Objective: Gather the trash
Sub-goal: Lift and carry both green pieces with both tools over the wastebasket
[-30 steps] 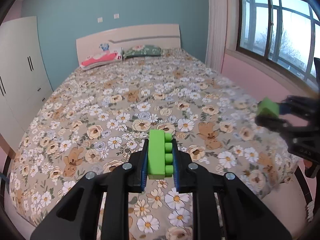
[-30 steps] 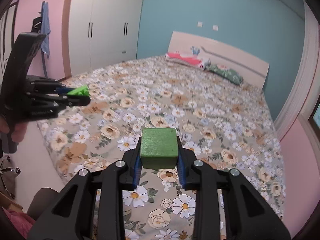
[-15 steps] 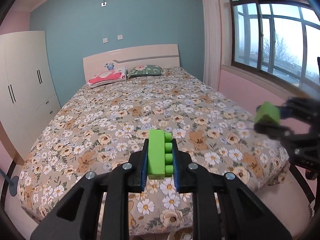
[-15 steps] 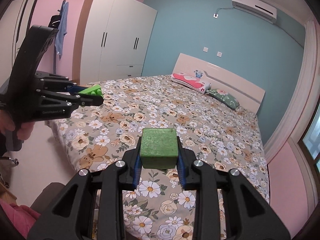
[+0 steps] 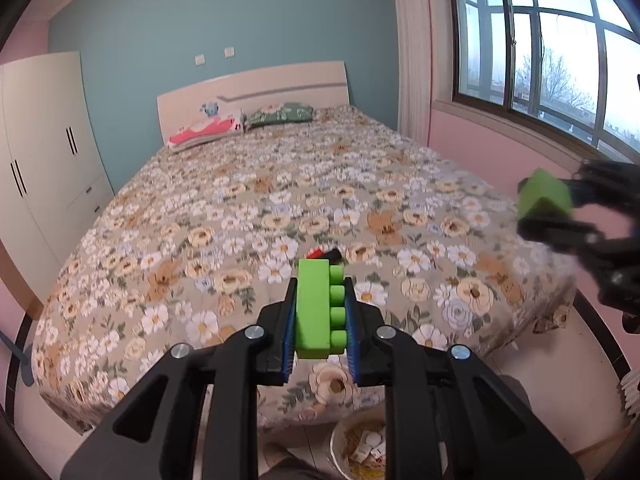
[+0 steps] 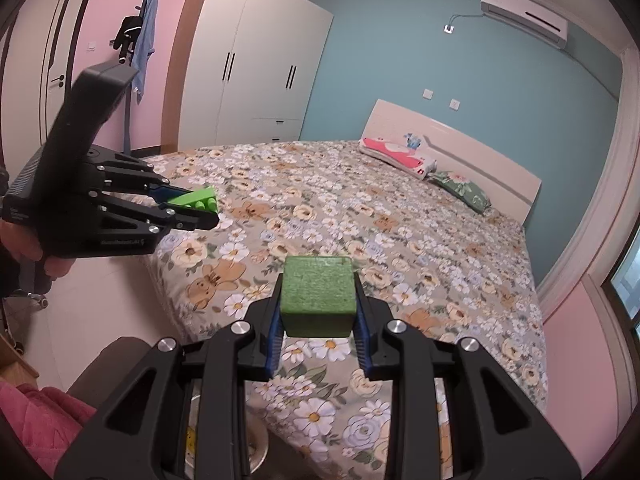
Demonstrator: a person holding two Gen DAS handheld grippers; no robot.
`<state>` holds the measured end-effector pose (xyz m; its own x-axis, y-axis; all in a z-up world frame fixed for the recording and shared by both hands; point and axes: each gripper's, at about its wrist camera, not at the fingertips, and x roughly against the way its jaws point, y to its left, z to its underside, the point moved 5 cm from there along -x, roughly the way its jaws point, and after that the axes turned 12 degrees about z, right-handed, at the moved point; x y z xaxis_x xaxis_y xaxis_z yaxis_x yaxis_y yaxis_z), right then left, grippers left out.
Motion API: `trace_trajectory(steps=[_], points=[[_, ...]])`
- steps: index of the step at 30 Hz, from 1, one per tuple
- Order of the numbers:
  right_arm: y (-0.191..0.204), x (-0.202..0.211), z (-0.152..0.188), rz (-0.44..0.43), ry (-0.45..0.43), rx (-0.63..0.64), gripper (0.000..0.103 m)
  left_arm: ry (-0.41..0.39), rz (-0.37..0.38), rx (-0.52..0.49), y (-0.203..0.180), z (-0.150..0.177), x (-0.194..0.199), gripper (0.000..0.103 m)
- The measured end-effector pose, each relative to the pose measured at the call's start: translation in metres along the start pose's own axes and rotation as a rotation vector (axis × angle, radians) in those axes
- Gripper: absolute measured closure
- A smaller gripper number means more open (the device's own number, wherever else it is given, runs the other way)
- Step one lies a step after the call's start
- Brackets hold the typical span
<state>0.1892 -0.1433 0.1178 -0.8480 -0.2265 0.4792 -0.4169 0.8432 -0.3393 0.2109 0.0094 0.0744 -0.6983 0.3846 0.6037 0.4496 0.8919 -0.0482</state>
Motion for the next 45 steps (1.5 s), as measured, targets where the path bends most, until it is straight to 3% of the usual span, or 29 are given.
trace_trajectory(steps=[12,26,45], points=[[0.024,-0.029,0.056,-0.060,0.095,-0.044,0.072,0.144,0.072,0.096,0.009,0.071,-0.048,0.080],[0.060,-0.080,0.139,-0.137,0.271,-0.068,0.072,0.345,0.133,0.178,0.000,0.161,-0.117,0.080],[0.138,-0.155,0.281,-0.278,0.587,-0.112,0.072,0.582,0.202,0.349,-0.008,0.283,-0.204,0.080]])
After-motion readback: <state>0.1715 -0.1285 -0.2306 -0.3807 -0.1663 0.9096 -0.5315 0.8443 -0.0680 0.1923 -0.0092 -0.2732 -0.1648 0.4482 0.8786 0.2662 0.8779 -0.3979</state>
